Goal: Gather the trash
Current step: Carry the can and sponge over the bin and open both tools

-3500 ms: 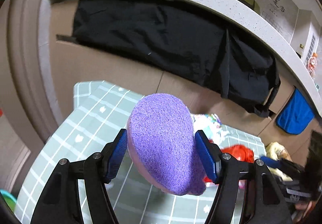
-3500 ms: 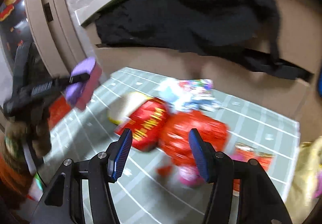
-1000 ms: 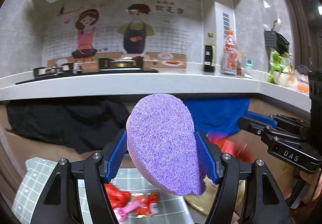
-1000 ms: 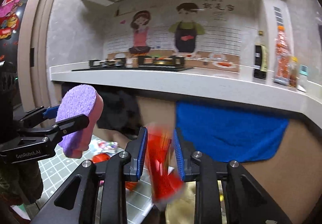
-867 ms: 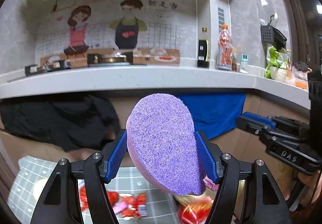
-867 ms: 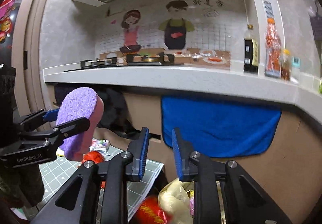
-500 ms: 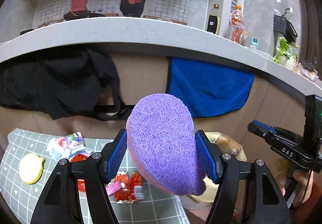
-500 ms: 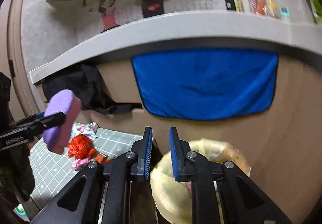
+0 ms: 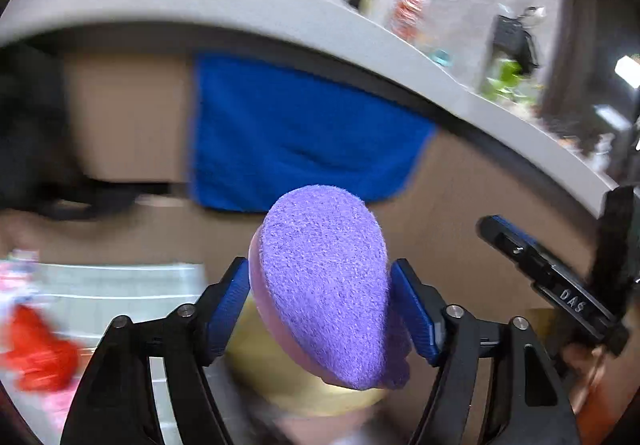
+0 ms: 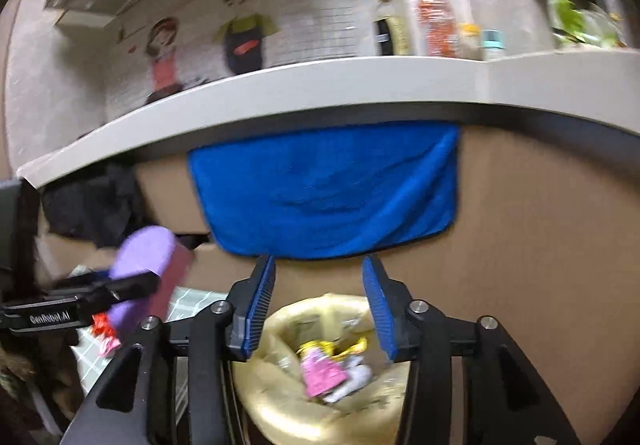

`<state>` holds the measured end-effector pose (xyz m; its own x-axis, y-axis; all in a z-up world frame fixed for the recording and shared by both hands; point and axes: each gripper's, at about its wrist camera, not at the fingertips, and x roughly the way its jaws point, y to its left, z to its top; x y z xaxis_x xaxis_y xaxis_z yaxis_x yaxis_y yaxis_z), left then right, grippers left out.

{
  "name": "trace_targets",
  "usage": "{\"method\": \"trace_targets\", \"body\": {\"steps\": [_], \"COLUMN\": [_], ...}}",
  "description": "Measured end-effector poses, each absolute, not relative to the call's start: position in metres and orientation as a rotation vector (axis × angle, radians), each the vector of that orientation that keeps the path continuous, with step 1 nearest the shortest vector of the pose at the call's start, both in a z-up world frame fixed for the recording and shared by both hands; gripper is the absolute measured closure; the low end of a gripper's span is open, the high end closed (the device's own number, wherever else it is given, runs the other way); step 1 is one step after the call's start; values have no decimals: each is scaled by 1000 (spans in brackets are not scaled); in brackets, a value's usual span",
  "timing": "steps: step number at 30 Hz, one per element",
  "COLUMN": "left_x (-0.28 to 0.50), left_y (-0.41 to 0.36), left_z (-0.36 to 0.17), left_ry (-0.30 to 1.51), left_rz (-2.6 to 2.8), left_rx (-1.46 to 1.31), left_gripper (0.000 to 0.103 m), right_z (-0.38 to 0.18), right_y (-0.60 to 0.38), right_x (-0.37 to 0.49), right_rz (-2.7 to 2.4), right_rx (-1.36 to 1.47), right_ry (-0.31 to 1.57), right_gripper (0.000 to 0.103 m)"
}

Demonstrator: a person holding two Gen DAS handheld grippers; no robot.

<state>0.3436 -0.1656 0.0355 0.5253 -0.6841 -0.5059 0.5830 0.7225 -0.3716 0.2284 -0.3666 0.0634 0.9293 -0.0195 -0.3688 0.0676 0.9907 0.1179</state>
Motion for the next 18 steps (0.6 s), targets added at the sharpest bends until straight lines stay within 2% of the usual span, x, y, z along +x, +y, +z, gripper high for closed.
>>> {"method": "trace_targets", "body": {"steps": [3, 7, 13, 18], "left_x": [369, 373, 354, 337], "left_y": [-199, -191, -132, -54], "left_z": [12, 2, 1, 11], "left_ry": [807, 802, 746, 691], "left_rz": [-774, -726, -577, -456], "left_rx": [-162, -170, -106, -90], "left_gripper": [28, 28, 27, 28], "right_z": [64, 53, 36, 30], "right_y": [-390, -403, -383, -341], "right_x": [225, 220, 228, 240], "right_rz": [-80, -86, -75, -50], "right_rx": [202, 256, 228, 161], "right_ry": [367, 386, 414, 412], "right_gripper": [56, 56, 56, 56]}}
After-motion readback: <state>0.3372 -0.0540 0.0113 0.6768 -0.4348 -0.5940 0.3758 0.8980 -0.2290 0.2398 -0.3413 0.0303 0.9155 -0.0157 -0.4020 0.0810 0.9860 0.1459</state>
